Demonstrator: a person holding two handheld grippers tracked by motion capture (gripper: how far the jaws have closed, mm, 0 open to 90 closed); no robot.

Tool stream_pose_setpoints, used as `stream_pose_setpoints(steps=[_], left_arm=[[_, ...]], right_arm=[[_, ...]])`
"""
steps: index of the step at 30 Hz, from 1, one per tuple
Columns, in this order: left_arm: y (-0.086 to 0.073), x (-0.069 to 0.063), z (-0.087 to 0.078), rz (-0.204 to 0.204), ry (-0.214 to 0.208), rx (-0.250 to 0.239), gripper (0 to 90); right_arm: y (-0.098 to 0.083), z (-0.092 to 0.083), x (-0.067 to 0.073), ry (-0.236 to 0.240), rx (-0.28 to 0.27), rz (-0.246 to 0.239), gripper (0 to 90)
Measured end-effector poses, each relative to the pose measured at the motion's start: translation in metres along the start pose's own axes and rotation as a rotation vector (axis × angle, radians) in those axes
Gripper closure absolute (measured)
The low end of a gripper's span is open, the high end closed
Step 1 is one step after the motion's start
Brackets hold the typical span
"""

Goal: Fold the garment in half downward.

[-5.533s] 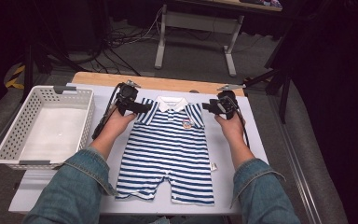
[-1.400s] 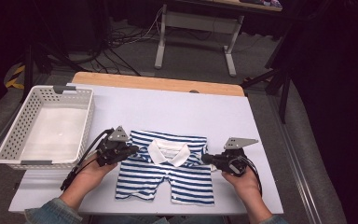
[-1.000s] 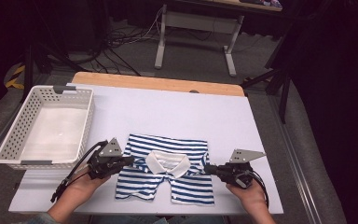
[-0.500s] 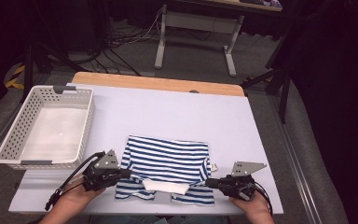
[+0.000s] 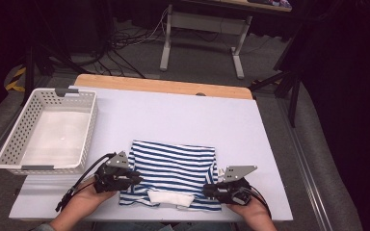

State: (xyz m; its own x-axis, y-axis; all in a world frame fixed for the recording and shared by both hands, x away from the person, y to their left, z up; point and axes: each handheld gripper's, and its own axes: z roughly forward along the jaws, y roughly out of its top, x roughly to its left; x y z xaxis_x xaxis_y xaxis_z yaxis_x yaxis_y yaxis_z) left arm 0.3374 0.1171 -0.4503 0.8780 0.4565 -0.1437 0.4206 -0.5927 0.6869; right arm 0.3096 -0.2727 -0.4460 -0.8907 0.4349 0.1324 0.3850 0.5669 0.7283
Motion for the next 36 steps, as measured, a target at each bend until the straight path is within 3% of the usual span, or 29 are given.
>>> stream_pose_setpoints(steps=[2, 4, 8, 13, 14, 17, 21, 23, 24, 27, 29, 31, 36], left_arm=[[-0.002, -0.001, 0.007, 0.009, 0.032, 0.058, 74.5], [-0.003, -0.002, 0.007, 0.017, 0.04, 0.052, 74.6], [-0.002, -0.005, 0.007, 0.036, 0.046, 0.055, 72.2], [0.002, 0.0, 0.004, 0.02, 0.028, 0.016, 63.6], [0.007, 0.004, 0.001, 0.011, 0.044, -0.017, 59.8], [0.016, 0.012, -0.003, -0.02, 0.057, -0.084, 52.5], [0.027, 0.025, -0.005, -0.022, 0.134, -0.152, 42.5], [0.032, 0.035, -0.004, -0.056, 0.184, -0.17, 38.7], [0.032, 0.035, -0.004, -0.056, 0.184, -0.17, 36.7], [0.035, 0.054, 0.002, -0.092, 0.221, -0.176, 36.2], [0.034, 0.066, 0.01, -0.137, 0.246, -0.168, 37.2], [0.032, 0.073, 0.016, -0.178, 0.253, -0.171, 38.3], [0.032, 0.077, 0.026, -0.135, 0.331, -0.12, 39.5]], right_arm=[[-0.002, 0.003, 0.0, -0.012, 0.014, -0.016, 72.3], [-0.004, 0.007, 0.001, -0.053, 0.065, -0.036, 69.9], [-0.005, 0.007, 0.002, -0.049, 0.05, -0.022, 66.2], [-0.001, 0.001, 0.0, -0.056, 0.014, -0.03, 63.1], [0.005, -0.006, -0.006, -0.083, -0.035, -0.022, 61.3], [0.014, -0.012, -0.016, -0.127, -0.079, -0.009, 57.5], [0.023, -0.015, -0.034, -0.18, -0.123, 0.042, 51.4], [0.026, -0.014, -0.045, -0.221, -0.143, 0.061, 46.2], [0.026, -0.014, -0.045, -0.221, -0.143, 0.061, 46.2], [0.027, -0.01, -0.062, -0.286, -0.128, 0.092, 37.0], [0.028, -0.007, -0.07, -0.307, -0.128, 0.146, 36.2], [0.028, -0.004, -0.076, -0.324, -0.126, 0.163, 36.1], [0.027, 0.006, -0.087, -0.359, -0.089, 0.167, 37.8]])
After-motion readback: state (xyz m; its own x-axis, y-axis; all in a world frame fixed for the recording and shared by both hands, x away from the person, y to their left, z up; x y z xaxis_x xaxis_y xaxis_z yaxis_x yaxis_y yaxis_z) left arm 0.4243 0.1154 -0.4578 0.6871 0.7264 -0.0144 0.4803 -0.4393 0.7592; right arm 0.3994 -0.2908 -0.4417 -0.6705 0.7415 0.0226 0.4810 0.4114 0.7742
